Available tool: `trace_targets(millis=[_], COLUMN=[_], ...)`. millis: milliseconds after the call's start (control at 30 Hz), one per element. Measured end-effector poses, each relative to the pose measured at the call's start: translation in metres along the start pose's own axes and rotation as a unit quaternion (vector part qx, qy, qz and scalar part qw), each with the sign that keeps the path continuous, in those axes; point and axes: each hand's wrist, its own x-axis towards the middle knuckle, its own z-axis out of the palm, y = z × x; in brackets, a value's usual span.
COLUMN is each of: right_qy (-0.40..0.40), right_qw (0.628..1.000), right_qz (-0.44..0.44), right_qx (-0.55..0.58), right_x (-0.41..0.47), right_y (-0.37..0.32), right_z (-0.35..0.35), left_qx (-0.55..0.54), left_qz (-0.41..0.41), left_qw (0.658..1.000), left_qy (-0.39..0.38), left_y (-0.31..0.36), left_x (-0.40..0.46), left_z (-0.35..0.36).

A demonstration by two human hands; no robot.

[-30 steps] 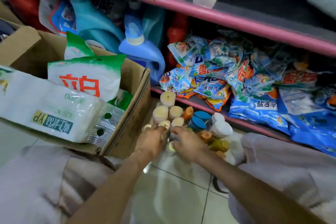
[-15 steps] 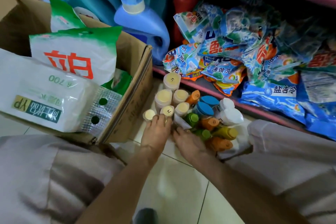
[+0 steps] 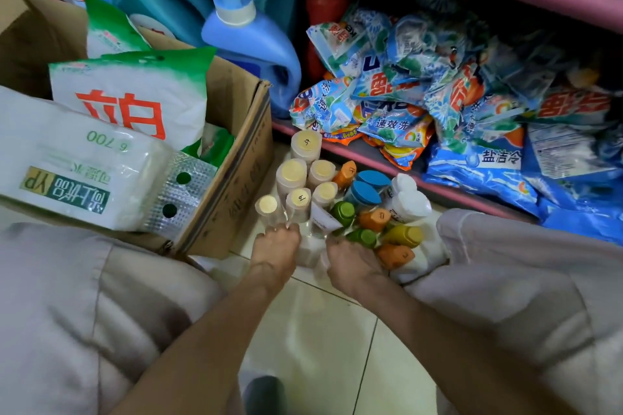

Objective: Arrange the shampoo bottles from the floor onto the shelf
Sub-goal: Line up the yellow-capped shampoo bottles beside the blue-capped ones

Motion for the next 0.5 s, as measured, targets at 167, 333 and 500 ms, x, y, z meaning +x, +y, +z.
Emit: trace_targets(millis=[167,333,500], right_qy=[0.004,0.103,0.169], right_qw=[0.997,0.970,0.796], right_qz=[0.058,0.100,0.088], right_qx=[0.059,0.197,0.574], right_x=[-0.033,-0.086,-0.156], right_y=[-0.006,0.018,0.064], right_z=[-0.051,-0.122,-0.201], left_qx=[-0.091,-0.265,-0.623], left_qz=[-0.032,-0.075,-0.053], left_qw=[0.995,0.956,0.767], left_qy=[0.012,0.098,0.142], left_y=[0.003,-0.020,-0.049], left_x=[-0.026,-0.057,-0.093], left_z=[-0.063,-0.154,-0.242])
